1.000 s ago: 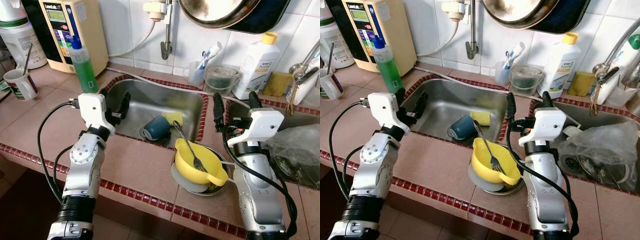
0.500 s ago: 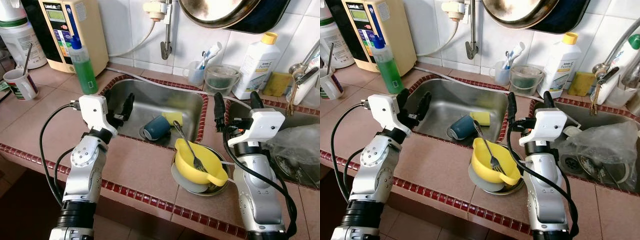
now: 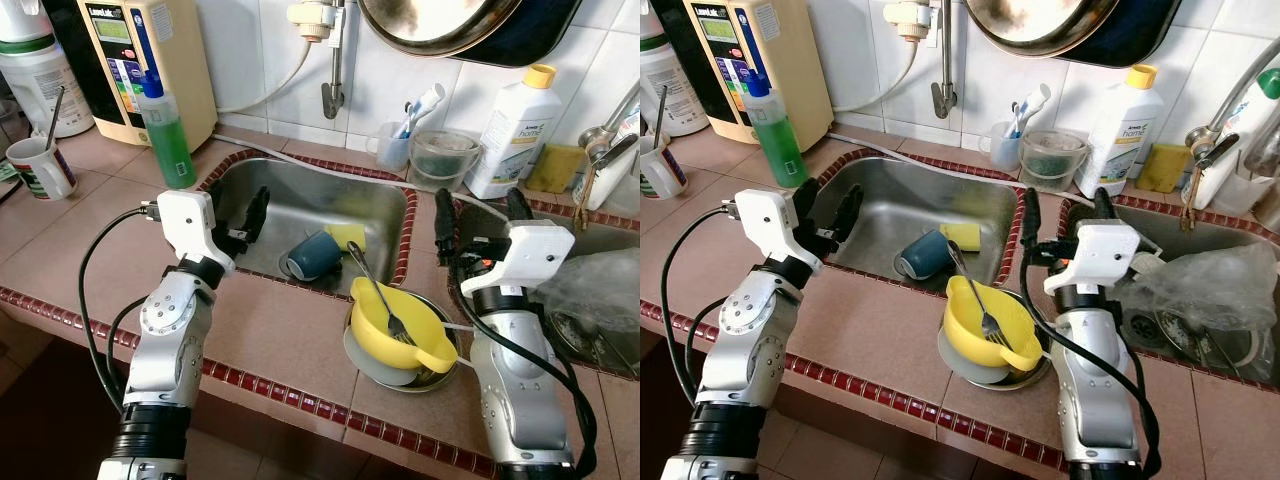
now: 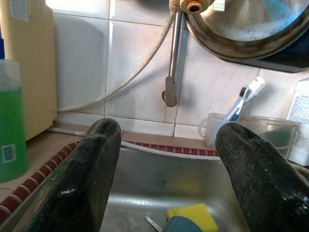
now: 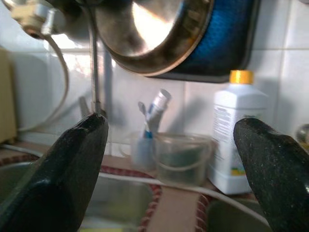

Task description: Kitchen organization

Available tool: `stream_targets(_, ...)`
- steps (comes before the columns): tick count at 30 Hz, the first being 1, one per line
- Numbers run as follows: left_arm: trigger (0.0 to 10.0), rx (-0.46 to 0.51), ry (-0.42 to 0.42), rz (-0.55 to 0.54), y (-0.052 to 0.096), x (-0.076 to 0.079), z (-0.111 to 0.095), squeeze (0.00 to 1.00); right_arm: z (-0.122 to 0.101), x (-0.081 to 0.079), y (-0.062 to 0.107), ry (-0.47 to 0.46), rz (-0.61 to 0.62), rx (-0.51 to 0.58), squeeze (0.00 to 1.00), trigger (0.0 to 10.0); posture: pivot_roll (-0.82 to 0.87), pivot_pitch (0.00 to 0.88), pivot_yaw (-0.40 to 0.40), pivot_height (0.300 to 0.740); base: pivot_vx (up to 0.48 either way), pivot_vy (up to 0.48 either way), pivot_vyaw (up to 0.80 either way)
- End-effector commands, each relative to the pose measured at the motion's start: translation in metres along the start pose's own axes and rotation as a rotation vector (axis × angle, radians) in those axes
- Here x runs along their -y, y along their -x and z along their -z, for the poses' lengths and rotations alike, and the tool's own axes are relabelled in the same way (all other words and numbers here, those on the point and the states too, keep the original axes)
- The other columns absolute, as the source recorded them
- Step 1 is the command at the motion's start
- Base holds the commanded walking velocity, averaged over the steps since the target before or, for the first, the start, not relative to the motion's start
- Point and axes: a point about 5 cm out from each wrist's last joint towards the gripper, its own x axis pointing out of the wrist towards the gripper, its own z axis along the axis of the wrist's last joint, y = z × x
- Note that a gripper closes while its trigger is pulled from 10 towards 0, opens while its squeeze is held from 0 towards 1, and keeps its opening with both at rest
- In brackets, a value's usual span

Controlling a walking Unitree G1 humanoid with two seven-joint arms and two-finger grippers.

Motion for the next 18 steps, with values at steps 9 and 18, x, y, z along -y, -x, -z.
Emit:
stream_targets(9,10.0,-0.002,-0.002,0.026,0.0,0.003,-0.0013,0.0,-0.002,0.0049,-0.0017,0.019,0.003,0.016,0.0,10.0,-0.01,0.0,0.003,0.74,-0.255,0.0,0.0)
stream_targets(18,10.0,-0.002,0.004,0.028,0.0003,0.0043,-0.0007,0.0,-0.002,0.0042,-0.0013,0.02,-0.006,0.015,0.0,10.0,-0.02,0.0,-0.002,0.74,-0.265,0.0,0.0)
